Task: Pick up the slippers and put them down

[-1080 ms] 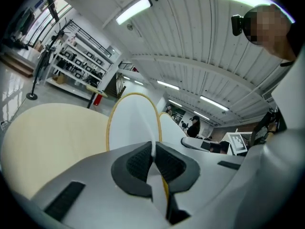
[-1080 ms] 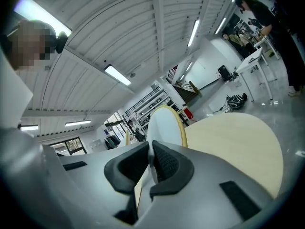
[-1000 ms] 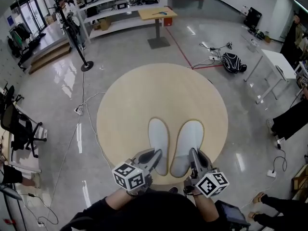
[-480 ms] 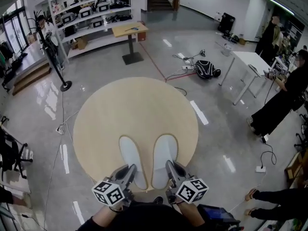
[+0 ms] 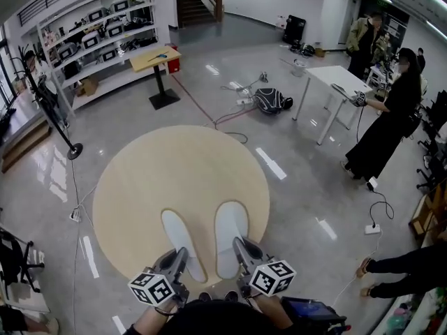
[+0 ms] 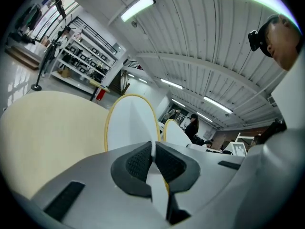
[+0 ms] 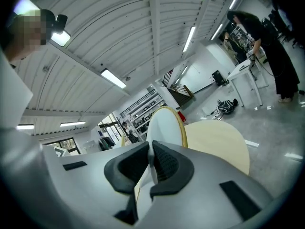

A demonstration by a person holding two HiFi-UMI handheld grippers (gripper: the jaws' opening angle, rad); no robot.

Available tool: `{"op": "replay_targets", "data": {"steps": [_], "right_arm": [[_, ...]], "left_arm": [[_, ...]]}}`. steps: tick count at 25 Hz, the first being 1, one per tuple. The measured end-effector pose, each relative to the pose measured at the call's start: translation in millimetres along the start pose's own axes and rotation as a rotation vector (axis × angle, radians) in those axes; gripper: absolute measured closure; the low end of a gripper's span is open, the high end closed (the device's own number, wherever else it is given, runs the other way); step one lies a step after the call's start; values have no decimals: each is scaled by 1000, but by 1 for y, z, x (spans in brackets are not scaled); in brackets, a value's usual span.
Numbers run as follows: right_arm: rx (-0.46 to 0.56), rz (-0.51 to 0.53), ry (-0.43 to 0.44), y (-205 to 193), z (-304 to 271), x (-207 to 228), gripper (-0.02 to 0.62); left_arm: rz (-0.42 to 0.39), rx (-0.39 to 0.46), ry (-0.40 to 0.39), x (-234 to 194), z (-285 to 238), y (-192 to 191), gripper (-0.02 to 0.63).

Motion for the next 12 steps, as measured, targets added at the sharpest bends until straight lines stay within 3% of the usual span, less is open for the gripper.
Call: {"op": "replay_targets", "data": {"steps": [7,12], "right_arm": [[57,50,-126,9,17,4,568],[88,77,-228,17,21,13,568]], "left_arm": [[-13,7,-108,2,4,14,575],[25,0,-128,-27,8,8,575]]}}
Point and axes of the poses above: the fingertips, and each gripper's own axes: z backward along the fingers, x to its right, y out of its top, the point moved 1 cm from there along z, backward along the fingers, and after that the axes turned 4 degrees about y, right-handed, at the moved point
